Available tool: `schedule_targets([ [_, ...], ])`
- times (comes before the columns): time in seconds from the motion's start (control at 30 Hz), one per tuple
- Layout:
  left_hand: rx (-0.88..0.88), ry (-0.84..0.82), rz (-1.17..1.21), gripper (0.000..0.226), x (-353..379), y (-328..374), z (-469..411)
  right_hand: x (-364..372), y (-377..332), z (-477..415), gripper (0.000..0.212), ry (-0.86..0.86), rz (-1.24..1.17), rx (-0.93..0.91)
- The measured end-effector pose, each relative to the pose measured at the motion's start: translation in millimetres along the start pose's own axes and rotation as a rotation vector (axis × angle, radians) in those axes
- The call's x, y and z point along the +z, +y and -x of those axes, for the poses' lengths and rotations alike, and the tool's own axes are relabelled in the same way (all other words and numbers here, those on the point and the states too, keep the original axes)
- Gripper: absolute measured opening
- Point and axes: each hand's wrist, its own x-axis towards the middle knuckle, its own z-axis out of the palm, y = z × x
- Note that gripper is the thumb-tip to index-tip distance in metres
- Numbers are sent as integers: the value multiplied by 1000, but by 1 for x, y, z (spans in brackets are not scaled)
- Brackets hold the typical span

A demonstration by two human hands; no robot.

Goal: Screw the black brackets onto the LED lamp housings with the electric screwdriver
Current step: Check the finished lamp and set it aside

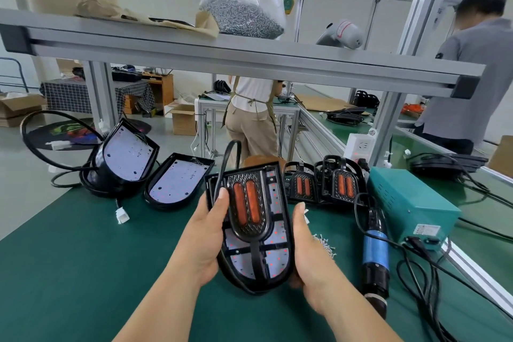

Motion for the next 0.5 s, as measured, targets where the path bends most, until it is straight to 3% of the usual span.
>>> schedule_targets([
  [0.1, 55, 12, -88, 46, -2, 3, 0, 5, 4, 4, 89, -151, -8, -146],
  [0.2, 148, 68, -187, 63, -4, 2, -1, 12, 7, 6, 70, -57, 26, -286],
  [0.37, 293, 479, -530, 30, -10, -1, -8, 12, 12, -3, 54, 217, -38, -304],
  [0.43, 264, 563, -443, 21, -12, 3, -10, 10, 12, -5, 43, 244, -178, -234],
  [0.5, 168, 581, -323, 26, -19, 7, -12, 8, 9, -7, 41, 225, -369, -143],
])
